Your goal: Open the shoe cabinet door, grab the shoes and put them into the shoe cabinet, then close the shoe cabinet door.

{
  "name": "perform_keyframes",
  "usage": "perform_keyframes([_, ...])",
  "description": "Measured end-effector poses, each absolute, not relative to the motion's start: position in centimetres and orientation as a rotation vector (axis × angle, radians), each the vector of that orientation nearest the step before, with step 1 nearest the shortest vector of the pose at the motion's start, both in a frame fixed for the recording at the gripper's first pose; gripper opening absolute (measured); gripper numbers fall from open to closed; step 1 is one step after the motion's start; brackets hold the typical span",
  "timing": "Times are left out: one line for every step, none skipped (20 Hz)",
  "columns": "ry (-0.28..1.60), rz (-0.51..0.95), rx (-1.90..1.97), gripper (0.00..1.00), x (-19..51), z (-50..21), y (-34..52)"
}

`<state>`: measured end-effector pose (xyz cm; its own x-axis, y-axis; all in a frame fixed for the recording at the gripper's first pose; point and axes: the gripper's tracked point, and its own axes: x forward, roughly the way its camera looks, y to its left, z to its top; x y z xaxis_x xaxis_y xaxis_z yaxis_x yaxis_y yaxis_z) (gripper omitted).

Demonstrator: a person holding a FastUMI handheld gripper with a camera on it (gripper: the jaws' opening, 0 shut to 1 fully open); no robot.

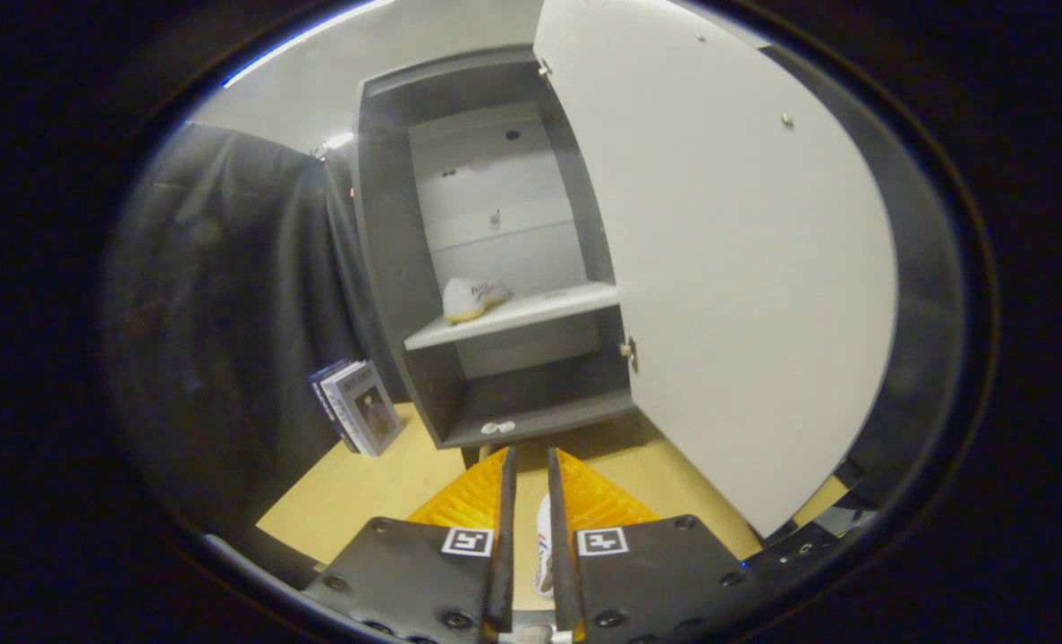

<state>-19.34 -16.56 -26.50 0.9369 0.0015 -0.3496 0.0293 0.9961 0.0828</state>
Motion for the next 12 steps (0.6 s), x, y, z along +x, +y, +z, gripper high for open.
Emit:
perform_keyframes([0.4,-0.014,0.095,0.21,-19.2,-28.9,-16.5])
perform_keyframes([0.44,-0.014,0.105,0.22,-19.1,-31.1,-16.3])
perform_keyframes([0.475,-0.015,0.114,0.24,-19.2,-33.4,-16.3])
perform_keyframes([0.508,-0.017,0.116,0.24,-19.0,-35.5,-16.4])
perform_keyframes([0.538,-0.019,0.116,0.23,-19.1,-37.3,-16.5])
perform_keyframes([0.567,-0.022,0.117,0.24,-19.1,-39.0,-16.4])
perform_keyframes([0.595,-0.027,0.115,0.24,-19.1,-40.6,-16.5])
perform_keyframes([0.62,-0.03,0.113,0.24,-19.1,-42.0,-16.6])
perform_keyframes([0.643,-0.035,0.106,0.24,-19.0,-43.5,-16.5])
perform_keyframes([0.661,-0.039,0.097,0.24,-19.0,-44.6,-16.7])
perform_keyframes([0.676,-0.047,0.086,0.24,-19.1,-45.6,-16.9])
perform_keyframes([0.689,-0.053,0.082,0.24,-19.1,-46.5,-17.1])
